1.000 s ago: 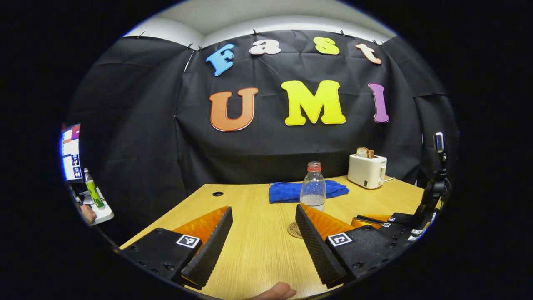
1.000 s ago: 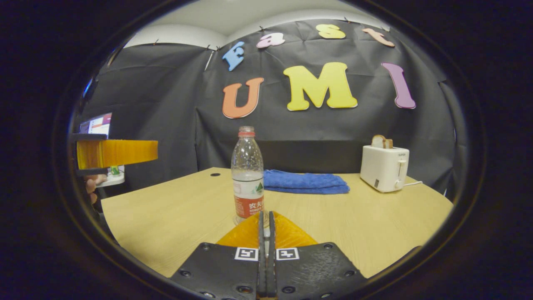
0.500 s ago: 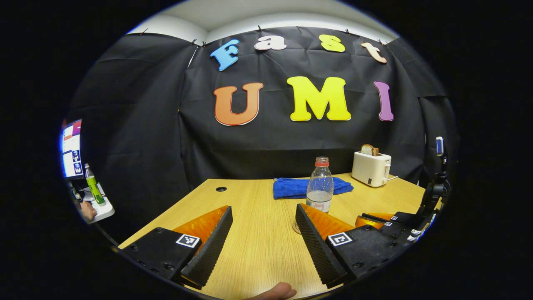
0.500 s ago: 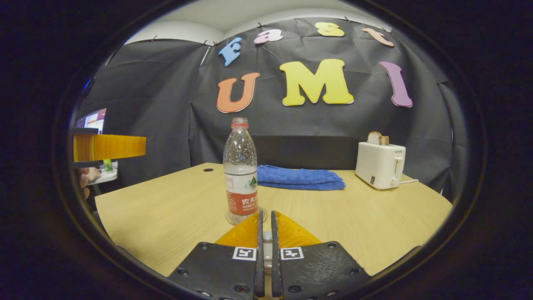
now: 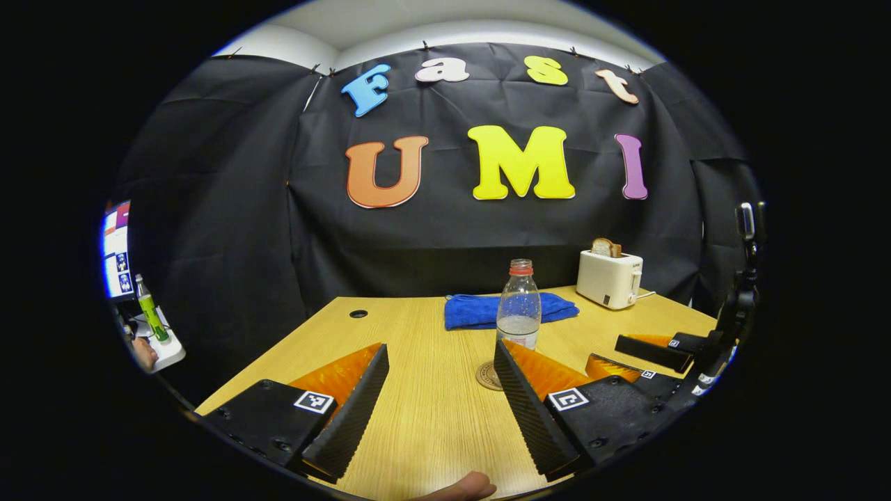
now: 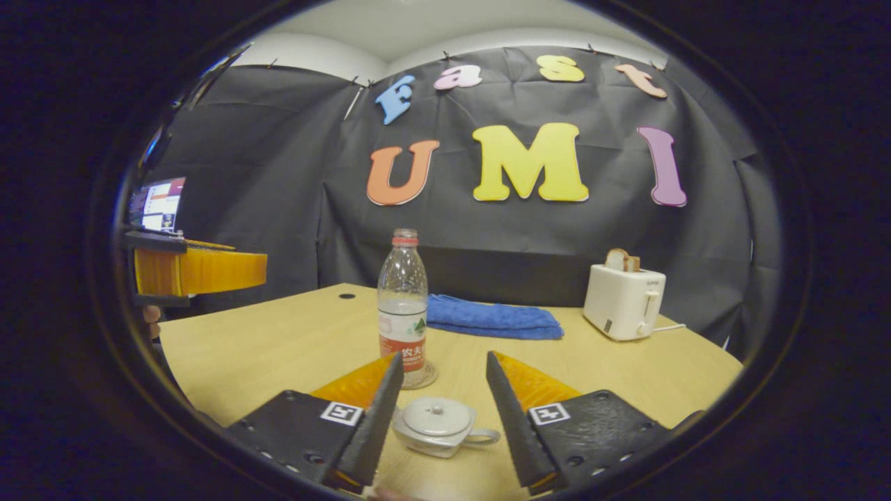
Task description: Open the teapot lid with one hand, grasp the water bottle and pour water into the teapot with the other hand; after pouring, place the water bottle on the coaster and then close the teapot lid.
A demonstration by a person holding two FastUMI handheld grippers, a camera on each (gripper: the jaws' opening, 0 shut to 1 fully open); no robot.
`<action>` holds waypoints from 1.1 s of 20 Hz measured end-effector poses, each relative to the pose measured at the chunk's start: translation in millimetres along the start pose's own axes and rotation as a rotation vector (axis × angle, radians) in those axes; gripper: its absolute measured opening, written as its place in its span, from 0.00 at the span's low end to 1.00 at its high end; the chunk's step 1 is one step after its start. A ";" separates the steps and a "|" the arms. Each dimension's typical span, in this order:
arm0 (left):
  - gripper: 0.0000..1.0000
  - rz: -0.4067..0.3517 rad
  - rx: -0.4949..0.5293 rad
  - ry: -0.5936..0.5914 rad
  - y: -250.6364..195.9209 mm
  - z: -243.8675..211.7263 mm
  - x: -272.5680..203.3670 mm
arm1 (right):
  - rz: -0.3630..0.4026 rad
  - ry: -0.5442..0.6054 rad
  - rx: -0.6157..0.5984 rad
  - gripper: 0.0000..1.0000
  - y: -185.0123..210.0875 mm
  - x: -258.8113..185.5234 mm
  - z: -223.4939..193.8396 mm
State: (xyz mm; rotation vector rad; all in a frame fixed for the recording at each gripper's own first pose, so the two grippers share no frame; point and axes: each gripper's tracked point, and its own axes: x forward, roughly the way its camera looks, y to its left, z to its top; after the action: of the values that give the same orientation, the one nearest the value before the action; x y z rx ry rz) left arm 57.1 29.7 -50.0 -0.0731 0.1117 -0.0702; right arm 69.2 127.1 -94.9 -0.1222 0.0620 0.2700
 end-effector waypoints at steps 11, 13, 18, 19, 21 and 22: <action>0.96 0.025 0.064 -0.069 -28.9 27.0 -28.9 | -0.168 -0.049 0.124 0.97 -84.0 -68.0 72.3; 0.96 0.030 0.084 -0.071 -35.1 29.8 -35.0 | -0.189 -0.063 0.139 0.96 -105.6 -85.0 88.0; 0.94 0.068 0.061 -0.079 -37.5 36.2 -45.9 | -0.332 -0.068 0.047 0.96 -168.1 -130.4 109.3; 0.94 0.068 0.060 -0.079 -37.8 36.2 -46.5 | -0.353 -0.087 0.035 0.95 -175.8 -139.2 113.7; 0.95 0.095 0.074 -0.082 -29.1 37.5 -45.9 | -0.355 -0.104 0.064 0.95 -186.2 -154.9 108.0; 0.95 0.115 0.073 -0.087 -23.8 38.4 -45.3 | -0.338 -0.096 0.086 0.95 -187.6 -156.9 99.3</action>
State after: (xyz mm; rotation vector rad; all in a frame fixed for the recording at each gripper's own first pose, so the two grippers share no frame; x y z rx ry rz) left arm 14.9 12.1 -5.1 0.0037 0.0264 0.0435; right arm -26.7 -80.7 36.7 -0.0330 -0.0429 -0.0651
